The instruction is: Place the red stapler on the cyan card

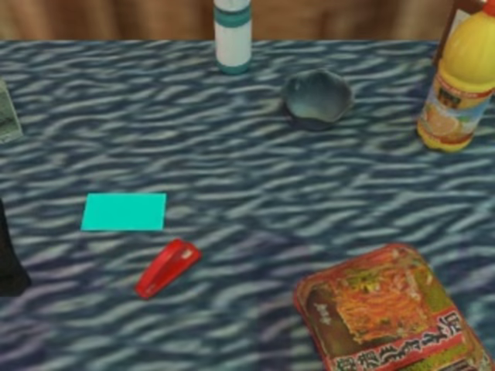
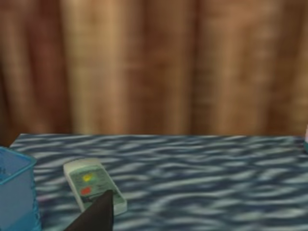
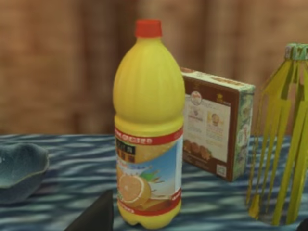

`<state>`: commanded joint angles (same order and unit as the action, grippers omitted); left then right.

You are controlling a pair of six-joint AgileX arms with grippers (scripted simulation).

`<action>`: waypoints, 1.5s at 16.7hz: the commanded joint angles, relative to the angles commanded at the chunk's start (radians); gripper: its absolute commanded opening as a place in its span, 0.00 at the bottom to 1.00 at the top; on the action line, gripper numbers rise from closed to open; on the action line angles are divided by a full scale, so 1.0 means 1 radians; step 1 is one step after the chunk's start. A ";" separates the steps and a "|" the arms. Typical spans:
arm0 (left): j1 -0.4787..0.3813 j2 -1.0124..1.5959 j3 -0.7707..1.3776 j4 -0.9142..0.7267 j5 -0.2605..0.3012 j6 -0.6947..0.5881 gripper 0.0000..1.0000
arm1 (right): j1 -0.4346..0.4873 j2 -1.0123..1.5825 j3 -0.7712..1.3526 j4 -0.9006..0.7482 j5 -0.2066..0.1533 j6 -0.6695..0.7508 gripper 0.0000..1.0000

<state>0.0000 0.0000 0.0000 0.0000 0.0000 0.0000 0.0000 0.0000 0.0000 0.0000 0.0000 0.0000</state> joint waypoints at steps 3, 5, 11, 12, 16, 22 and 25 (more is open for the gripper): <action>-0.004 0.010 0.010 -0.007 0.001 0.002 1.00 | 0.000 0.000 0.000 0.000 0.000 0.000 1.00; -0.024 0.062 0.060 -0.045 0.002 0.011 1.00 | 0.000 0.000 0.000 0.000 0.000 0.000 1.00; -0.139 0.472 0.383 -0.292 0.001 0.071 1.00 | 0.000 0.000 0.000 0.000 0.000 0.000 1.00; -0.163 0.573 0.450 -0.346 0.000 0.084 1.00 | 0.000 0.000 0.000 0.000 0.000 0.000 1.00; -0.265 0.992 0.726 -0.576 -0.002 0.139 1.00 | 0.000 0.000 0.000 0.000 0.000 0.000 1.00; -0.407 1.514 1.105 -0.888 0.000 0.214 1.00 | 0.000 0.000 0.000 0.000 0.000 0.000 1.00; -0.460 1.707 1.253 -0.998 -0.001 0.242 1.00 | 0.000 0.000 0.000 0.000 0.000 0.000 1.00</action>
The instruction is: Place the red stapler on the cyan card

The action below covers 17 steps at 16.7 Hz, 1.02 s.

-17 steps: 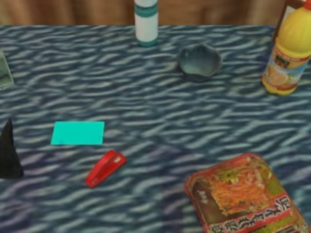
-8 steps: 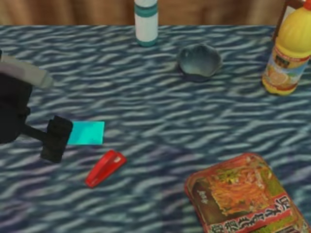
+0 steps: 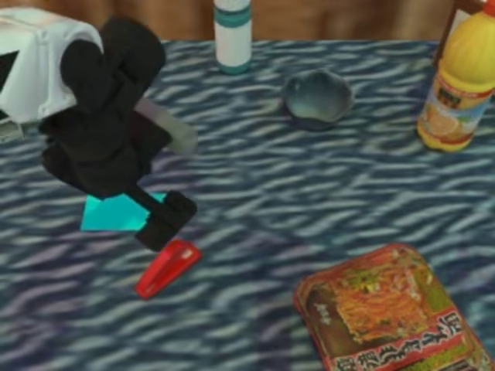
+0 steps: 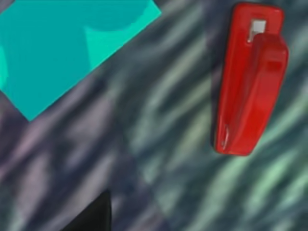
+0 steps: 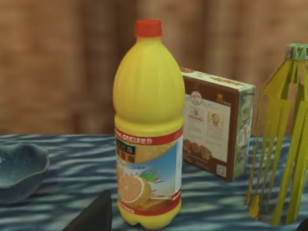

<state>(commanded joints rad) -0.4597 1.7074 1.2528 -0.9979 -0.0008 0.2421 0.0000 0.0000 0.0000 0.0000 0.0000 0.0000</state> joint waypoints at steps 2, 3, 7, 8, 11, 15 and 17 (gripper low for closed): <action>-0.025 0.087 0.072 -0.051 -0.001 0.013 1.00 | 0.000 0.000 0.000 0.000 0.000 0.000 1.00; -0.034 0.120 0.098 -0.068 -0.001 0.018 1.00 | 0.000 0.000 0.000 0.000 0.000 0.000 1.00; -0.045 0.158 0.131 -0.090 -0.001 0.023 1.00 | 0.000 0.000 0.000 0.000 0.000 0.000 1.00; -0.045 0.158 0.131 -0.090 -0.001 0.023 1.00 | 0.000 0.000 0.000 0.000 0.000 0.000 1.00; -0.040 0.157 0.126 -0.085 -0.001 0.023 1.00 | 0.000 0.000 0.000 0.000 0.000 0.000 1.00; -0.042 0.204 0.059 0.027 -0.001 0.027 1.00 | 0.000 0.000 0.000 0.000 0.000 0.000 1.00; -0.042 0.245 0.007 0.126 -0.001 0.027 1.00 | 0.000 0.000 0.000 0.000 0.000 0.000 1.00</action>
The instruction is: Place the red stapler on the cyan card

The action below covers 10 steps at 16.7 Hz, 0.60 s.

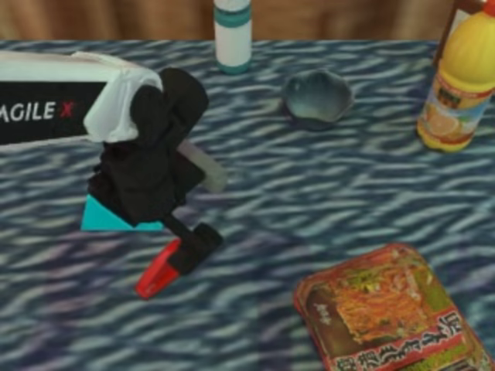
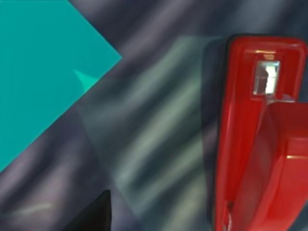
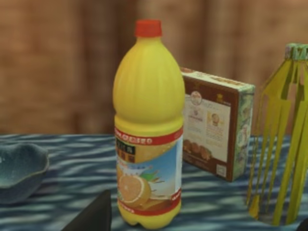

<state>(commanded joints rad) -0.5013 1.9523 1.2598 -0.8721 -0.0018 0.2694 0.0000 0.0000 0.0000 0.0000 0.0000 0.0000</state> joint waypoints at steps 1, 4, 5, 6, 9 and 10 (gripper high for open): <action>0.000 0.020 -0.026 0.048 0.000 0.000 1.00 | 0.000 0.000 0.000 0.000 0.000 0.000 1.00; 0.000 0.065 -0.081 0.143 0.000 0.001 1.00 | 0.000 0.000 0.000 0.000 0.000 0.000 1.00; 0.000 0.071 -0.088 0.153 0.000 0.002 1.00 | 0.000 0.000 0.000 0.000 0.000 0.000 1.00; 0.000 0.071 -0.089 0.154 0.000 0.002 1.00 | 0.000 0.000 0.000 0.000 0.000 0.000 1.00; 0.000 0.071 -0.089 0.154 0.000 0.002 1.00 | 0.000 0.000 0.000 0.000 0.000 0.000 1.00; 0.000 0.071 -0.089 0.154 0.000 0.002 0.92 | 0.000 0.000 0.000 0.000 0.000 0.000 1.00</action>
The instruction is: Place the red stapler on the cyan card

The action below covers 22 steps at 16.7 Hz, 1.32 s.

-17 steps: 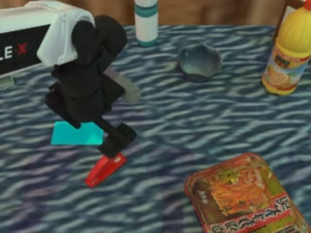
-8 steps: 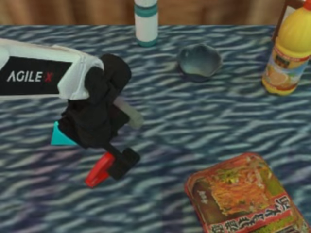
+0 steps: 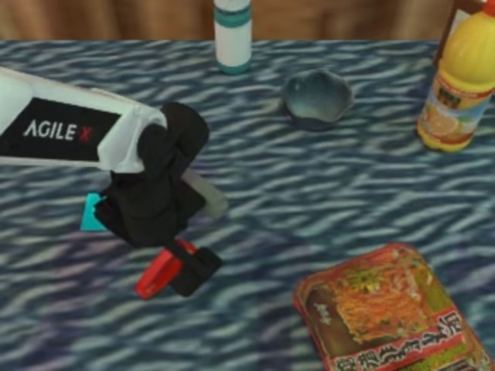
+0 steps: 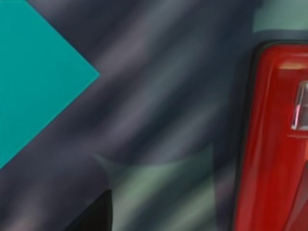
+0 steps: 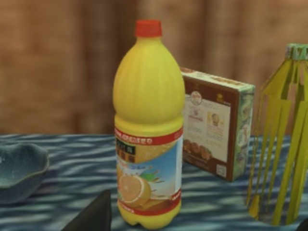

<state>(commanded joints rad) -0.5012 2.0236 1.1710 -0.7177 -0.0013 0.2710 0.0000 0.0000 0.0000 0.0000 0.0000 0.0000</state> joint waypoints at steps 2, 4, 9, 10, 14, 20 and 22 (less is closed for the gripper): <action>0.000 0.000 0.000 0.000 0.000 0.000 0.77 | 0.000 0.000 0.000 0.000 0.000 0.000 1.00; 0.000 0.000 0.000 0.000 0.000 0.000 0.62 | 0.000 0.000 0.000 0.000 0.000 0.000 1.00; 0.000 0.000 0.000 0.000 0.000 0.000 0.25 | 0.000 0.000 0.000 0.000 0.000 0.000 1.00; 0.000 0.000 0.000 0.000 0.000 0.000 0.17 | 0.000 0.000 0.000 0.000 0.000 0.000 1.00; 0.000 0.000 0.000 0.000 0.000 0.000 0.00 | 0.000 0.000 0.000 0.000 0.000 0.000 1.00; 0.000 0.000 0.000 0.000 0.000 0.000 0.00 | 0.000 0.000 0.000 0.000 0.000 0.000 1.00; 0.000 -0.003 0.003 -0.003 0.000 0.001 0.00 | 0.000 0.000 0.000 0.000 0.000 0.000 1.00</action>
<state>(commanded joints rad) -0.5012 2.0209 1.1737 -0.7211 -0.0010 0.2720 0.0000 0.0000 0.0000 0.0000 0.0000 0.0000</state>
